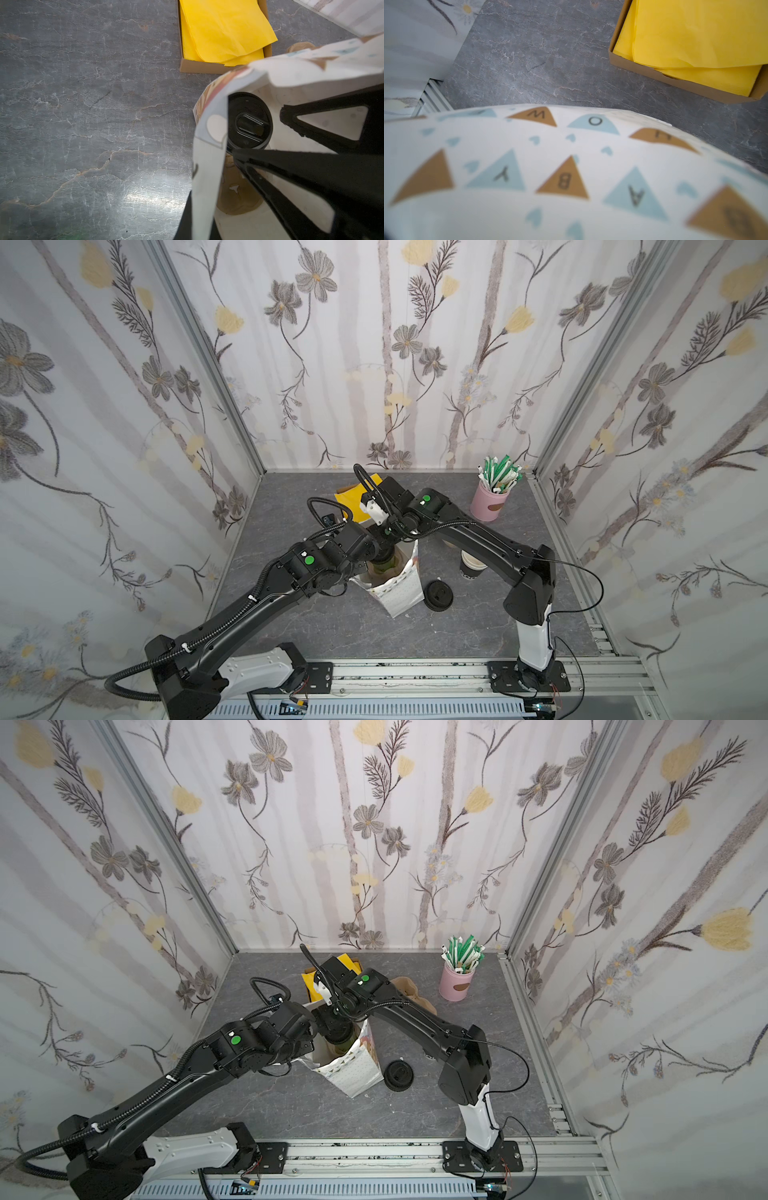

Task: Pack a coffee takeout order
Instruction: Place the coffee cup in the cup tray.

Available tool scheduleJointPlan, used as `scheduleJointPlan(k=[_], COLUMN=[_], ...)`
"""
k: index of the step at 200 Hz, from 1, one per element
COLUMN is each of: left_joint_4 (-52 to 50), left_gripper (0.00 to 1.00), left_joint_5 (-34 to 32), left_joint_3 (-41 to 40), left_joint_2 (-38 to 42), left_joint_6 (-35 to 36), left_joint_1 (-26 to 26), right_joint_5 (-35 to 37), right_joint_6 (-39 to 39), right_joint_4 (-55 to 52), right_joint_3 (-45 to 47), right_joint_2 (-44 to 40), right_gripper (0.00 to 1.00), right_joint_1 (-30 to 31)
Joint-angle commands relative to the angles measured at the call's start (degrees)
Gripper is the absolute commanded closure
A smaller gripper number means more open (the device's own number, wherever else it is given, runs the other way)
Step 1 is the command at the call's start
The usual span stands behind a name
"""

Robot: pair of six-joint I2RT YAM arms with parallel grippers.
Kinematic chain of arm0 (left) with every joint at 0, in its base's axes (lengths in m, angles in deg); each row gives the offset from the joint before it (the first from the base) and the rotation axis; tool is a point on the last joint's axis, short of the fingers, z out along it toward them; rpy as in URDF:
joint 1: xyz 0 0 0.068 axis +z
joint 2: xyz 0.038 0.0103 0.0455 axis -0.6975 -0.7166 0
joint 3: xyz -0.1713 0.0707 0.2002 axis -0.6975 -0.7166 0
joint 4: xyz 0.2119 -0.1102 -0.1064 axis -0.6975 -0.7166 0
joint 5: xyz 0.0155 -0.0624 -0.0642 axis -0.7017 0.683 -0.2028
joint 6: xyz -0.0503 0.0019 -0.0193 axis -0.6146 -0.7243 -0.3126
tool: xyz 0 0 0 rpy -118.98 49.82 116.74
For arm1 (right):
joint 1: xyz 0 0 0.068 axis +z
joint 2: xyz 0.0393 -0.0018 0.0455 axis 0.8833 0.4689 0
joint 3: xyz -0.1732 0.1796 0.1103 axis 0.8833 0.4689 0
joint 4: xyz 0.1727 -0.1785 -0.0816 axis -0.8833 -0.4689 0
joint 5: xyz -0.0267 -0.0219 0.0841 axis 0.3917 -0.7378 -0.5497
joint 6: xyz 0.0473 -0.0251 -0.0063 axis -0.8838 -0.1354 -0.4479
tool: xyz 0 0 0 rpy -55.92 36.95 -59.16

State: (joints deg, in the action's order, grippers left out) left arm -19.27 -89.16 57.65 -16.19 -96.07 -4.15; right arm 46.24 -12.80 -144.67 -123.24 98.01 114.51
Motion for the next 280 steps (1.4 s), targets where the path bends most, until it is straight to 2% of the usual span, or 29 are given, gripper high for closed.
scheduleJointPlan(k=[1,80,116,214,220,280], left_joint_4=[-0.99,-1.18,-1.72,-1.79,-1.79,-1.61], left_gripper=[1.00,1.00,1.00,1.00,1.00,1.00], left_joint_5=[-1.33,-1.82,-2.35,-3.23,-3.23,-3.22], left_joint_3=[0.06,0.47,1.18,1.53,1.54,1.01], left_joint_2=[0.04,-0.23,-0.65,-0.76,-0.75,-1.19], left_joint_6=[-0.77,-0.90,-0.95,-0.04,0.09,0.23], left_joint_1=[0.03,0.00,-0.02,0.27,0.29,1.10], right_joint_5=[-6.91,-12.57,-17.09,-18.02,-18.11,-17.87], right_joint_6=[0.05,-1.63,-3.33,-7.28,-7.40,-9.08], right_joint_4=[4.02,9.38,11.89,14.02,14.06,13.89], right_joint_3=[0.37,3.70,4.23,2.40,2.10,-2.52], right_joint_2=[-0.34,-4.41,-5.46,-8.78,-9.07,-10.21], right_gripper=[0.18,0.32,0.33,0.35,0.35,0.35], right_joint_1=[-0.09,-0.70,-1.74,-4.95,-6.86,-9.67])
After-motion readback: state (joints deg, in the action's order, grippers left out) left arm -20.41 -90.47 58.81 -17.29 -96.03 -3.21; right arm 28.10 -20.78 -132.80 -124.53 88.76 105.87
